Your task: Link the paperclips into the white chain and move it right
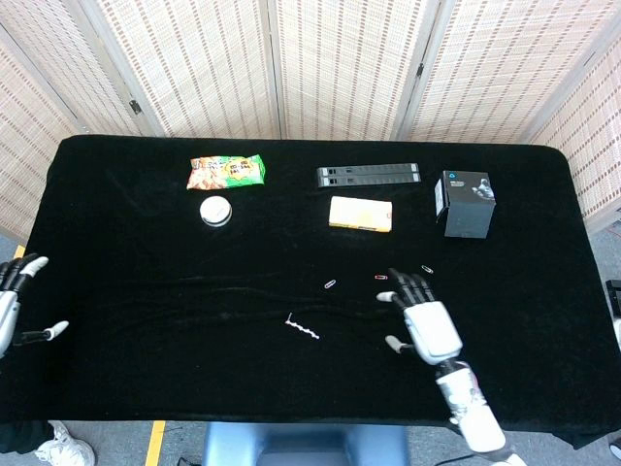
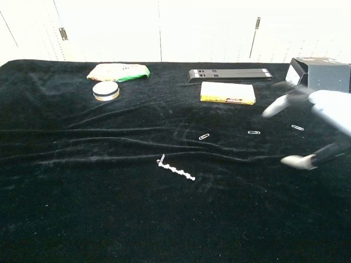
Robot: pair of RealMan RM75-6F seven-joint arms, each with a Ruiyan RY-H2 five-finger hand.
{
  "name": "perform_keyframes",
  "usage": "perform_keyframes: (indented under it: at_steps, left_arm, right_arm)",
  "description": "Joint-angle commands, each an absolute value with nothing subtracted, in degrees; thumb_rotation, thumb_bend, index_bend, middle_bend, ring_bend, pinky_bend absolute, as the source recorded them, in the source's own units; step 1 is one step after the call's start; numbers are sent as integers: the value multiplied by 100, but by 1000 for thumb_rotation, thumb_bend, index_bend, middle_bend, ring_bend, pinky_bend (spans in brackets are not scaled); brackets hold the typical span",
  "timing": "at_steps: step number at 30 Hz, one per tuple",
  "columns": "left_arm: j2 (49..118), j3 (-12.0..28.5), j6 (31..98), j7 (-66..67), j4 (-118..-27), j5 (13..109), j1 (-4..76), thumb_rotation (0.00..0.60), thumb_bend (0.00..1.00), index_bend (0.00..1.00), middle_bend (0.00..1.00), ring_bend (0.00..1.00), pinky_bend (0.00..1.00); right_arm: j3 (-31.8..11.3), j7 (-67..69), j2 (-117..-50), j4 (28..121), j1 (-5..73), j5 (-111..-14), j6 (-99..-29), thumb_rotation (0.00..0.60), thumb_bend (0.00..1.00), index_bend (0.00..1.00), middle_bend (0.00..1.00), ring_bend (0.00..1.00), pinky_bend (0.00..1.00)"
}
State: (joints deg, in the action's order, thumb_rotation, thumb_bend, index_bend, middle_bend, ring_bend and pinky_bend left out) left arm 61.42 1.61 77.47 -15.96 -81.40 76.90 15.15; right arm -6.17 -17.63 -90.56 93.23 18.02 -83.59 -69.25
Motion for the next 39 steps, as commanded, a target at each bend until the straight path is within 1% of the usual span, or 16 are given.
perform_keyframes:
  at_steps: [1,4,12,19,25,29,39]
  left_arm:
    - [6078,233,7747,-1841,-8070,7705,1431,600,164,125,90,35,0]
    - [6038,261,7715,-2067,-7998,7746,1394,600,164,132,90,36,0]
    - [5981,333,7584,-2480,-7821,7810,1351,600,164,136,90,38,0]
    - [5948,400,7575,-2722,-7709,7837,1281,600,164,144,90,39,0]
    - [5918,411,7549,-2840,-7681,7929,1256,600,165,145,90,41,0]
    - [5897,428,7539,-2882,-7675,7907,1230,600,164,147,90,42,0]
    - [5828,485,7519,-2929,-7730,7874,1147,600,166,158,90,51,0]
  right_arm:
    - [-679,-2005,-9662,9039,2067,-8224,-6740,600,227,296,0,0,0]
    - [-691,-2171,-10092,8794,2141,-8226,-6818,600,227,305,0,0,0]
    - [-708,-2256,-10866,8157,2318,-8129,-6798,600,227,308,0,0,0]
    - [-713,-2111,-11494,7278,2514,-8304,-6872,600,226,308,0,0,0]
    - [-758,-1894,-11766,6874,2636,-8333,-6854,600,226,308,0,0,0]
    - [-770,-1856,-11822,6781,2666,-8336,-6859,600,226,308,0,0,0]
    - [-960,-1658,-12079,6328,2902,-8262,-6736,600,227,308,0,0,0]
